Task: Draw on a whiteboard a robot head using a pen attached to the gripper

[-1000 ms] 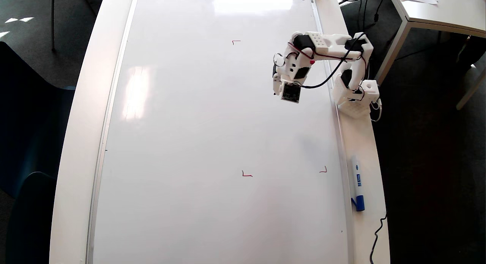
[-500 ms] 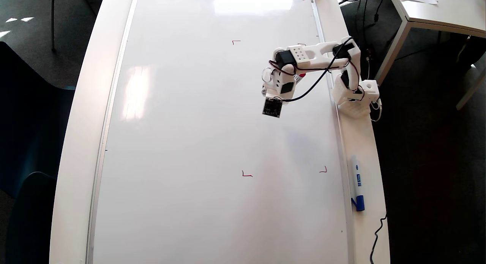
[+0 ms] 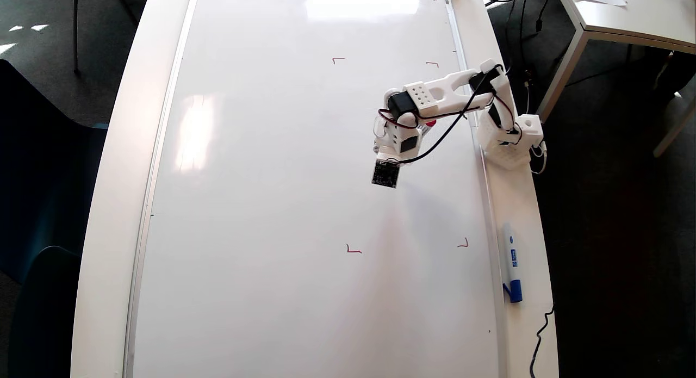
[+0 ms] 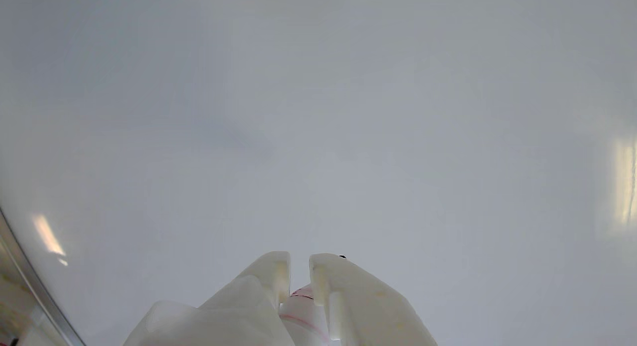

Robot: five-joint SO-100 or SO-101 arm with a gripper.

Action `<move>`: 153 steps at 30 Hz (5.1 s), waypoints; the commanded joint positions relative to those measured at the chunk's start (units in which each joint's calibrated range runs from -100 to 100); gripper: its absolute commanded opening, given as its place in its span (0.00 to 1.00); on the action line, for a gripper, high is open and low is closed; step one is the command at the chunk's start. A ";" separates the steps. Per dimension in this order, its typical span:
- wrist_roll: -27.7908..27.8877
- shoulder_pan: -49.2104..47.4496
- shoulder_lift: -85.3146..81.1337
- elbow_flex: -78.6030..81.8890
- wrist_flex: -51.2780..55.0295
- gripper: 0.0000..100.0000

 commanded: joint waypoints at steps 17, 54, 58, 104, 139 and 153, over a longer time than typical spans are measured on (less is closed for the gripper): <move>0.23 -0.57 5.81 -3.85 -8.63 0.01; 0.98 -2.05 11.26 -4.39 -11.58 0.01; 0.92 -2.71 5.47 4.96 -12.37 0.01; -1.81 8.49 -19.27 42.64 -14.02 0.01; 9.29 45.47 -18.35 39.73 -20.53 0.01; 8.91 41.12 -6.19 27.38 -22.18 0.01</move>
